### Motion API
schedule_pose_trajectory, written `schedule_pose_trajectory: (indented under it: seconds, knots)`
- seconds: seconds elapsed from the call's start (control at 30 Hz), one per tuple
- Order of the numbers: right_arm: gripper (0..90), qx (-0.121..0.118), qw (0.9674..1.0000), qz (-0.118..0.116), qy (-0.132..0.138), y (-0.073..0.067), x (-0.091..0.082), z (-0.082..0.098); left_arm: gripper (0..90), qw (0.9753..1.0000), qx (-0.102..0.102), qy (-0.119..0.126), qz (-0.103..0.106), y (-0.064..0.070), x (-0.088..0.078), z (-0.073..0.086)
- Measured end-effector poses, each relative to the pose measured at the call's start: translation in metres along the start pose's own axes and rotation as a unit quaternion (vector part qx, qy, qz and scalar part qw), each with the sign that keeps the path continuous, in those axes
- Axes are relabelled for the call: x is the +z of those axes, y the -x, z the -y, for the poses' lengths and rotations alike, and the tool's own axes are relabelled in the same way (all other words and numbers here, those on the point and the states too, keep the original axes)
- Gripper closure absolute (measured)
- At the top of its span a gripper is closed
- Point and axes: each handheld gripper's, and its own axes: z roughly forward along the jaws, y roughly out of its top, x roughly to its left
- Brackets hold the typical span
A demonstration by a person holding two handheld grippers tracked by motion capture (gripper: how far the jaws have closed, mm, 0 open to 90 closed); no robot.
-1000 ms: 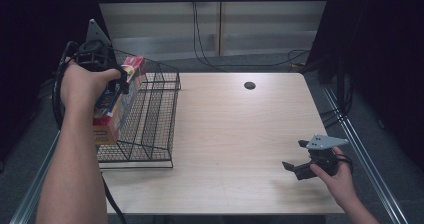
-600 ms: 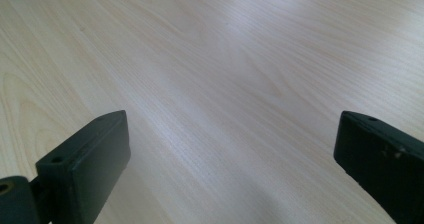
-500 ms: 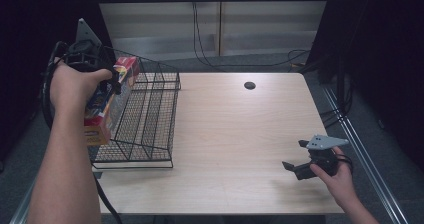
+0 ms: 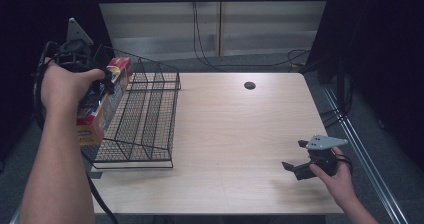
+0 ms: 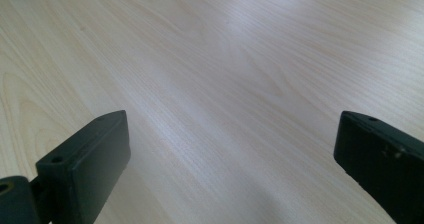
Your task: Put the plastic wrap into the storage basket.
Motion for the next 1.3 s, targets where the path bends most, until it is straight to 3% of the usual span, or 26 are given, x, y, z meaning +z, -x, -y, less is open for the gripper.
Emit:
schedule_pose_trajectory:
  seconds: [0.37,0.83,1.3]
  knots:
    - [1.6,-0.002,1.0,0.002,-0.001,-0.002,0.002,-0.001,47.2,0.9999,-0.011,0.009,-0.007,-0.011,-0.005,0.003]
    - [1.6,-0.003,1.0,0.002,-0.002,-0.002,0.004,-0.001,47.1,0.9991,-0.034,0.012,-0.021,-0.025,0.019,0.004]
    - [1.6,0.0,1.0,0.004,-0.003,-0.001,0.004,0.0,46.9,0.9993,-0.029,0.005,-0.023,-0.024,0.036,-0.001]
